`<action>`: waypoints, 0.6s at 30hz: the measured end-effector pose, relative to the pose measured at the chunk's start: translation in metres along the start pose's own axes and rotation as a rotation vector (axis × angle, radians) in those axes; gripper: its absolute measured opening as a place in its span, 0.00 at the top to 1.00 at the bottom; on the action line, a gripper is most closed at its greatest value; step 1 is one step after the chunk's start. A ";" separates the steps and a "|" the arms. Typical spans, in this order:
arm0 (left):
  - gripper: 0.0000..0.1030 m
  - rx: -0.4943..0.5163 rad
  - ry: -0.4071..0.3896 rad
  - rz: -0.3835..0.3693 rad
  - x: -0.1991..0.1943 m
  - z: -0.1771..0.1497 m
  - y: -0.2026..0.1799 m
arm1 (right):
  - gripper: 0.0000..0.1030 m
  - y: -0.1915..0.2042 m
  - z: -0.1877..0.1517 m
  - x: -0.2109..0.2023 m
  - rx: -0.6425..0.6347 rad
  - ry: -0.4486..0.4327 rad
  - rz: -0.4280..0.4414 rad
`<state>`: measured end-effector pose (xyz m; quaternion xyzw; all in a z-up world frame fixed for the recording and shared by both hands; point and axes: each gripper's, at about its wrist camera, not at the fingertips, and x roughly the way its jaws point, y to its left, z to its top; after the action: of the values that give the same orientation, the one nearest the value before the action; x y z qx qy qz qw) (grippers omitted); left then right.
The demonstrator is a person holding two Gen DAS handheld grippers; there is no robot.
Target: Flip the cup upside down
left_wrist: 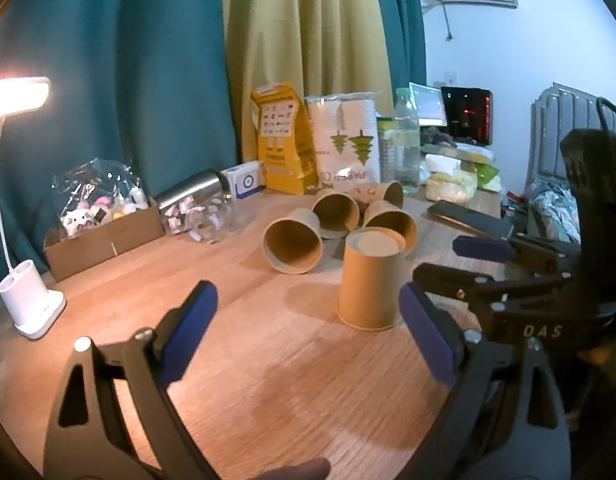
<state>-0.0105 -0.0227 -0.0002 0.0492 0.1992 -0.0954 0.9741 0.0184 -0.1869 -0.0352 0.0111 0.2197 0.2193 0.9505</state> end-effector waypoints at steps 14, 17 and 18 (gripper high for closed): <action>0.09 -0.031 0.015 0.029 0.003 0.000 0.005 | 0.28 0.000 0.000 0.001 0.006 0.003 0.002; 0.09 -0.036 0.013 0.031 0.003 0.000 0.006 | 0.28 0.000 0.000 0.001 0.005 0.003 0.001; 0.09 -0.038 0.013 0.031 0.003 0.000 0.006 | 0.28 0.000 0.000 0.001 0.005 0.003 0.001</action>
<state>-0.0065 -0.0172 -0.0009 0.0342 0.2067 -0.0759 0.9749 0.0190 -0.1870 -0.0359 0.0134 0.2215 0.2194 0.9501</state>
